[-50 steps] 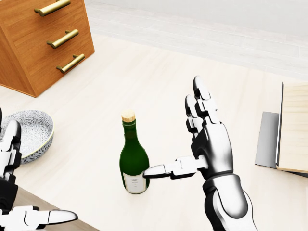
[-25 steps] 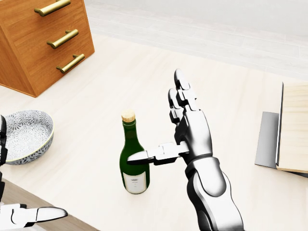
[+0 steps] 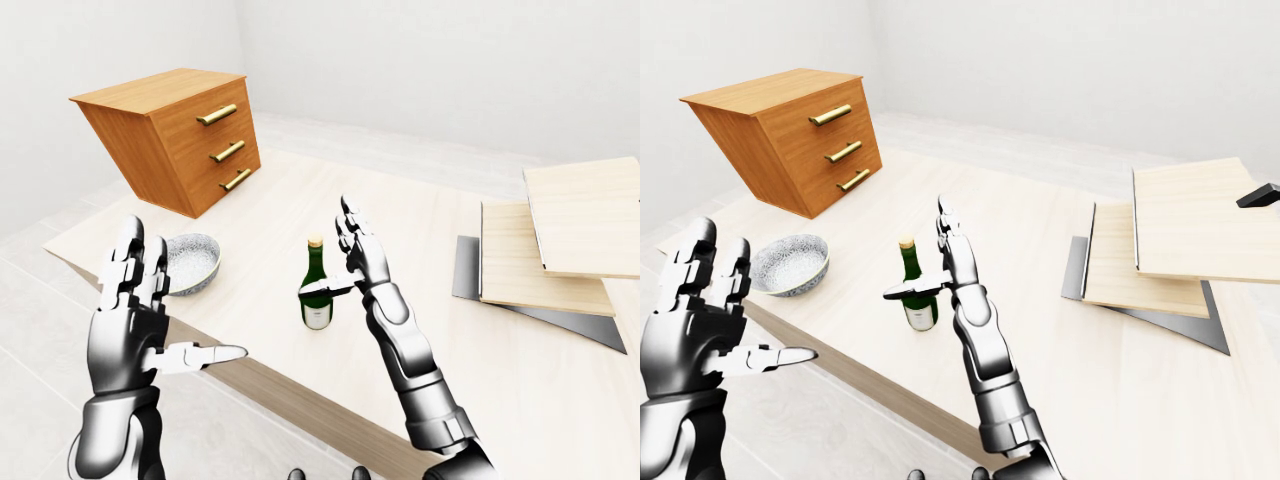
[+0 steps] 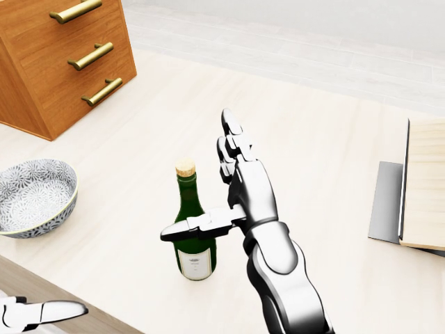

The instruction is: Put the wine bottle on the wine rack.

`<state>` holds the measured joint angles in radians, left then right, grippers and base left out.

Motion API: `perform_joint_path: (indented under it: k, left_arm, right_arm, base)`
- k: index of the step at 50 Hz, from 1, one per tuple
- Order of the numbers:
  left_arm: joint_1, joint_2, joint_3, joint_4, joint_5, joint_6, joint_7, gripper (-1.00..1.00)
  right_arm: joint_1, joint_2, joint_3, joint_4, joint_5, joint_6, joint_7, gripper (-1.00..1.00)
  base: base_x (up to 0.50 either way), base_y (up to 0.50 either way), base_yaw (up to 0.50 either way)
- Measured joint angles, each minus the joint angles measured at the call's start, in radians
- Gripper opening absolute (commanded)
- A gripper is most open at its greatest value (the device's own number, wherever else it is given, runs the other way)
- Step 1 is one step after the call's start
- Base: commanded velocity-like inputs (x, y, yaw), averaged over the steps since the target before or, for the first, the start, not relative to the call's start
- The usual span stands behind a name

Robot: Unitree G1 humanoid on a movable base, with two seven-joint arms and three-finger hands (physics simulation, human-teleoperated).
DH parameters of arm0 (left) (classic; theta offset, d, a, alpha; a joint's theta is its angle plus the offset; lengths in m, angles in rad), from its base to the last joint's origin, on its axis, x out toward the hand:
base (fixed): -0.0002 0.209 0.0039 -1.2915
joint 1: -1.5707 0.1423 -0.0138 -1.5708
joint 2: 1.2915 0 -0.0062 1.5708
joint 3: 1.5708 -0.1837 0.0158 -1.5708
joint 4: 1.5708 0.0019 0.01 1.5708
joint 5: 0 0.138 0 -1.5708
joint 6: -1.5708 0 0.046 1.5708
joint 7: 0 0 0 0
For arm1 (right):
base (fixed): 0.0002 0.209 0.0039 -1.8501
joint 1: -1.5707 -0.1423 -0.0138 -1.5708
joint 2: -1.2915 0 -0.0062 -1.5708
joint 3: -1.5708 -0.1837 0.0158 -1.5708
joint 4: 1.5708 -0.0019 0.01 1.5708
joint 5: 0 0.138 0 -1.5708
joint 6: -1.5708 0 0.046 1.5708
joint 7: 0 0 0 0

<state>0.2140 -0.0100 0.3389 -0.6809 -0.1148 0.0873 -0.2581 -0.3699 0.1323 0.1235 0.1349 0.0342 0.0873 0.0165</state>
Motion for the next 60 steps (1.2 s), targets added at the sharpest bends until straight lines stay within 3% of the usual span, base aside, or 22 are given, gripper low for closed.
perform_joint_path:
  k: [38, 39, 41, 45, 48, 49, 52, 60]
  left_arm:
    - [0.001, -0.004, 0.005, 0.03, 0.003, 0.0, -0.017, 1.0]
    - [0.001, -0.004, 0.005, 0.032, 0.003, 0.0, -0.017, 1.0]
    - [0.002, -0.003, 0.005, 0.036, 0.003, 0.0, -0.017, 1.0]
    - [0.003, -0.003, 0.003, 0.042, 0.003, 0.0, -0.018, 1.0]
    - [0.004, -0.004, 0.002, 0.045, 0.003, 0.0, -0.018, 1.0]
    - [0.004, -0.004, 0.002, 0.046, 0.004, 0.0, -0.018, 1.0]
    - [0.006, -0.004, 0.001, 0.048, 0.004, 0.0, -0.018, 1.0]
    - [0.009, -0.004, -0.002, 0.047, 0.005, 0.0, -0.018, 1.0]
  right_arm:
    - [-0.14, 0.012, -0.028, 0.172, -0.013, 0.0, 0.009, 1.0]
    - [-0.141, 0.012, -0.028, 0.171, -0.013, 0.0, 0.009, 0.94]
    - [-0.143, 0.012, -0.027, 0.17, -0.014, 0.0, 0.009, -0.07]
    - [-0.145, 0.014, -0.025, 0.169, -0.015, 0.0, 0.011, -0.64]
    - [-0.146, 0.016, -0.023, 0.169, -0.015, 0.0, 0.012, -0.68]
    - [-0.146, 0.017, -0.023, 0.169, -0.015, 0.0, 0.013, -0.85]
    - [-0.146, 0.019, -0.022, 0.168, -0.016, 0.0, 0.016, -0.99]
    - [-0.141, 0.028, -0.021, 0.16, -0.014, 0.0, 0.055, -1.0]
  base:
    - [0.0, 0.0, 0.0]
    - [0.0, 0.0, 0.0]
    - [0.0, 0.0, 0.0]
    - [0.0, 0.0, 0.0]
    - [0.0, 0.0, 0.0]
    - [0.0, 0.0, 0.0]
    - [0.0, 0.0, 0.0]
    - [0.0, 0.0, 0.0]
